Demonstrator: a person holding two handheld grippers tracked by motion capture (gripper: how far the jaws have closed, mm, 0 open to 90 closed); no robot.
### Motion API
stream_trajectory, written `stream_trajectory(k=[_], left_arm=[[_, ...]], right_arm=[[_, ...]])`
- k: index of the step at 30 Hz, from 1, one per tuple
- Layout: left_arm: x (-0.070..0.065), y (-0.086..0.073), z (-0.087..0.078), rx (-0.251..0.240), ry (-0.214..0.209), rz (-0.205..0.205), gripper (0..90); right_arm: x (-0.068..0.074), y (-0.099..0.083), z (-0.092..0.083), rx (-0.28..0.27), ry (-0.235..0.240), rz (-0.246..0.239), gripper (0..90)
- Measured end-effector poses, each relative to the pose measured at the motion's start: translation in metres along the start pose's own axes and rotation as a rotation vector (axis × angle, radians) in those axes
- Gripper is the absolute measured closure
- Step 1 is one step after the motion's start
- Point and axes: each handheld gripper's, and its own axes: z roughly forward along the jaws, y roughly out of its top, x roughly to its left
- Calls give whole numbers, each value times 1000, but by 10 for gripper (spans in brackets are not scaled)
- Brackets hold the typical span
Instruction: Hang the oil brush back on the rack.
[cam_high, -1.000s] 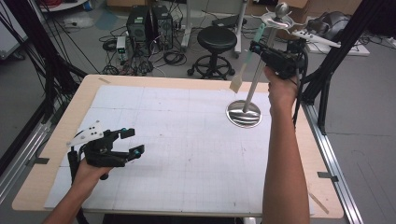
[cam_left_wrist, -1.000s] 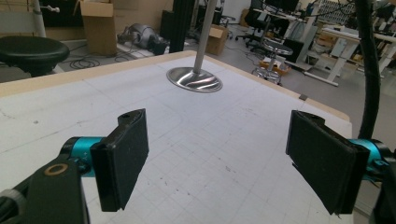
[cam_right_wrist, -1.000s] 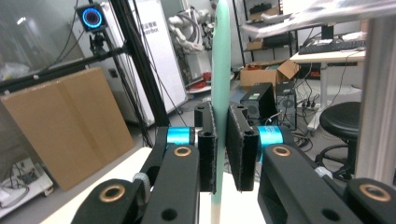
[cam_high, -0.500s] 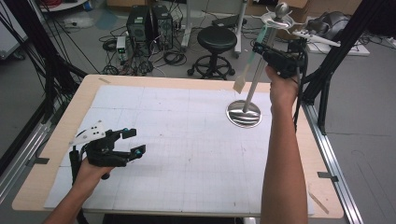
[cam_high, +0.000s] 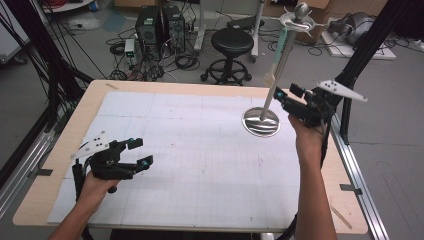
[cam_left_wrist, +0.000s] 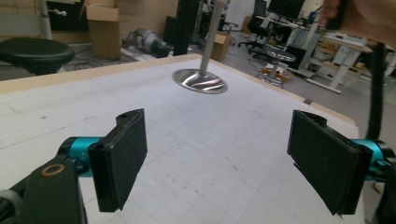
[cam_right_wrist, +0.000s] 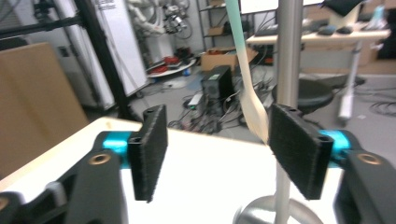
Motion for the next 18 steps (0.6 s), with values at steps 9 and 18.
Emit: stream_trajectory(k=[9,18], left_arm=[[4,-1,-1,-21,48,-12,175],[1,-1,-1,-56,38,0,176]], right_arm=[[13,-59,-37,30,55,-89,162],[26,-131,-76,65,77,-125,161]])
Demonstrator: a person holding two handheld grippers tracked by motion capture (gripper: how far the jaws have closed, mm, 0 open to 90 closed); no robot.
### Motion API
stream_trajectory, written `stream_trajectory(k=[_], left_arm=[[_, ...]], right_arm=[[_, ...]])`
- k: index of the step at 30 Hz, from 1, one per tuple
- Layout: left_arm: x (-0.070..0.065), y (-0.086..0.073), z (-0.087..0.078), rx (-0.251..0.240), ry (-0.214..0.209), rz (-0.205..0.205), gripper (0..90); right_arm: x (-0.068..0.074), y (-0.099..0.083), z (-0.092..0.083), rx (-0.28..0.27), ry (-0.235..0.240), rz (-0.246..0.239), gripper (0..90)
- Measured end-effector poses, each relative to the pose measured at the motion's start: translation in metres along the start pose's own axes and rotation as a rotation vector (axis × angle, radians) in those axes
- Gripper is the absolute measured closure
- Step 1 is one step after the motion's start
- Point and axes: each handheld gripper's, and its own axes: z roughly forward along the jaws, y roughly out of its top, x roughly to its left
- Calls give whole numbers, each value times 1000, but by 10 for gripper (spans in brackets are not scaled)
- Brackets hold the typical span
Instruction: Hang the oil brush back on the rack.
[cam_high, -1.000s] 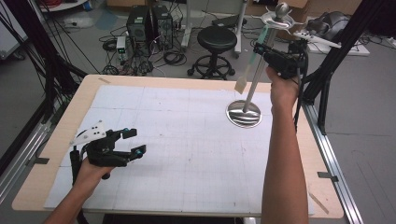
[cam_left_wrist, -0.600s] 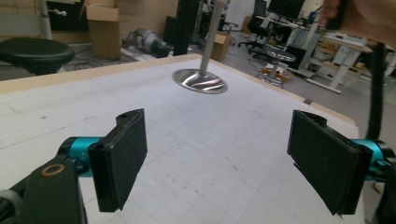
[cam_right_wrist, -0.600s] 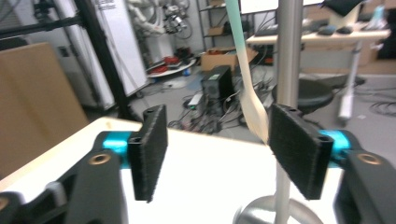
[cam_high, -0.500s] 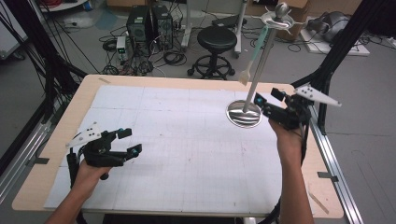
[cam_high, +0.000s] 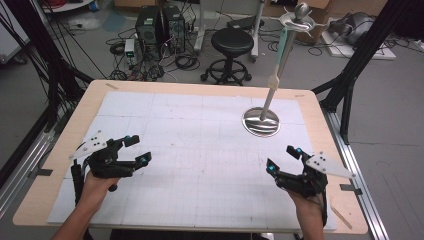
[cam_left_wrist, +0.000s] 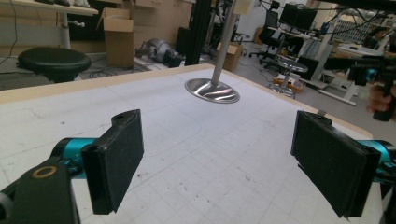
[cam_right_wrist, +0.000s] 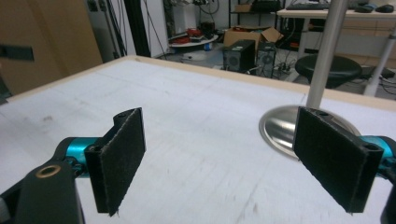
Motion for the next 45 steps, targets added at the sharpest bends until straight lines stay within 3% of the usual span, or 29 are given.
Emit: stream_trajectory(k=[3,19,31,45], left_arm=[[-1,-1,-1,-1,-1,5,176],[1,-7,-4,-14,16,-16,178],[-4,-10,-6,-3,7,-11,180],[-5,-11,-4,-10,14,-21,182]], right_arm=[[4,-13,-9,11,6,19,162],[5,-21,-24,16,-5,56,162],[10,-22,-17,39,7,52,162],[11,-20,-15,30,8,46,163]])
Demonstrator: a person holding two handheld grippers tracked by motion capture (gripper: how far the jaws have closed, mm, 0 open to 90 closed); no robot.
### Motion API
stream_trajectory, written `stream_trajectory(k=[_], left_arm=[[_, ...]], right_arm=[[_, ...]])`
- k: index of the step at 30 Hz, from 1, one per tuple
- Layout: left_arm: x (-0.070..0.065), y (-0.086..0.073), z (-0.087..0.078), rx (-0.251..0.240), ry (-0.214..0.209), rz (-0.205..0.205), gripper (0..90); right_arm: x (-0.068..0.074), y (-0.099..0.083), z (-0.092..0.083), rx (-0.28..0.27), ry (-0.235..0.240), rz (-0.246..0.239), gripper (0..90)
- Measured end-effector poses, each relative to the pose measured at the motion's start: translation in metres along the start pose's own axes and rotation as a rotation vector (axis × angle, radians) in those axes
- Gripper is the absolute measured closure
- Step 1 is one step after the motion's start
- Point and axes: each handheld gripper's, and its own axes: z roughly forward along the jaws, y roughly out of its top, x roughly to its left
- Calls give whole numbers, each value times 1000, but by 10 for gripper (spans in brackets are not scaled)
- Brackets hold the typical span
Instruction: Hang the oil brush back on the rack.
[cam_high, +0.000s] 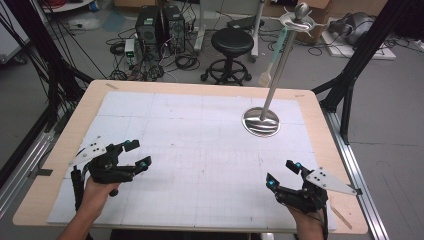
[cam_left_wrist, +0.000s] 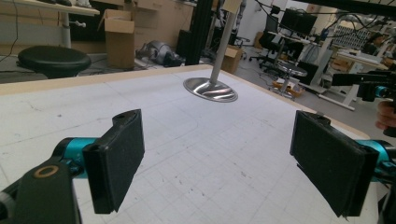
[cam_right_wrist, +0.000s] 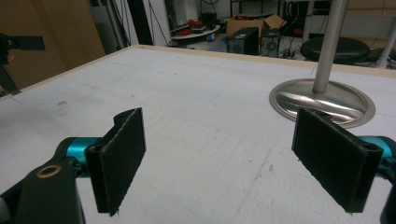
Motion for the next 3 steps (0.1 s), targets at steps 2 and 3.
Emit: stream_trajectory(k=[2,3], left_arm=[[0,0,0,-1,1,1,182],[0,0,0,-1,4,2,182]], right_arm=[[0,0,0,1,-1,4,164],[0,0,0,1,0,5,163]])
